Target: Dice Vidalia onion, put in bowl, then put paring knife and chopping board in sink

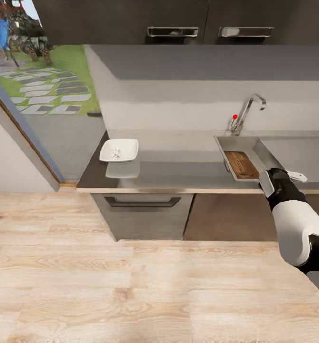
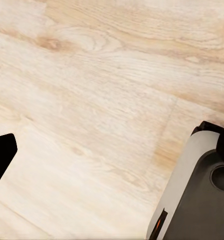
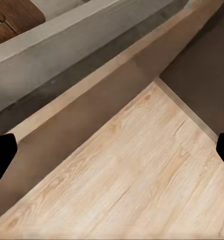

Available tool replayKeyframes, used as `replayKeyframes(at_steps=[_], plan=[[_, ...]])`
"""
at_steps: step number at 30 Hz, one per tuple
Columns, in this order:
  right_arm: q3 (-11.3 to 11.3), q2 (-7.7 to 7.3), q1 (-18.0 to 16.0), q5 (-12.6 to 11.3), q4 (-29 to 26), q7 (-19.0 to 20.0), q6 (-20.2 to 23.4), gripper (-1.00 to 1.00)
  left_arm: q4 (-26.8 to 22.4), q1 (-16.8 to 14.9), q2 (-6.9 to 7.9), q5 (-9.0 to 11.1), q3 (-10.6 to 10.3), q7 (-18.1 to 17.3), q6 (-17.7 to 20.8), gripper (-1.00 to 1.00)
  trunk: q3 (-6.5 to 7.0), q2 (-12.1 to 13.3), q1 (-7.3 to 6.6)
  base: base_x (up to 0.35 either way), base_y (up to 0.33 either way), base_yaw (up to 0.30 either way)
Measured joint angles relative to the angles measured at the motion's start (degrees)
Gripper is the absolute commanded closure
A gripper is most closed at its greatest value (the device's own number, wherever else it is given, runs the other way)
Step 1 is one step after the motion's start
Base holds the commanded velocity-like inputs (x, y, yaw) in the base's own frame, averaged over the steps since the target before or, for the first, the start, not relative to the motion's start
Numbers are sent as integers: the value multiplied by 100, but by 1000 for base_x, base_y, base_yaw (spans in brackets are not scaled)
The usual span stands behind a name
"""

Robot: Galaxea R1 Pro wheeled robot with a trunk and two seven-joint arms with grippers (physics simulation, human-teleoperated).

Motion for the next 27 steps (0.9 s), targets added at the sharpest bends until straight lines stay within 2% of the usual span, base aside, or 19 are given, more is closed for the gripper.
replayKeyframes(at_steps=[13, 18, 22, 25, 27], plan=[[-1, -3, 0, -1, 146, 50, -6, -100, 0, 0, 0, 0, 0, 0, 0, -100, 0, 0, 0, -331, 0, 0], [-2, -24, 0, 20, 666, 123, -144, -100, 0, 0, 1, -2, 0, -1, 1, -100, -1, -1, -3, -77, 0, 0], [-9, -60, 0, 185, 1345, 482, -687, -100, 1, 0, 1, -1, 0, -1, 1, -100, -1, -1, -3, -7, 0, 0], [-7, -84, 1, 498, 1989, 701, -1229, -100, 1, -1, 0, -1, 0, -1, 0, -100, -1, -1, -3, -1, 0, 0], [4, -95, 28, 753, 2578, 950, -1840, -100, 1, -1, 0, -2, 0, -1, 0, -100, -1, -1, -3, 0, 0, 0]])
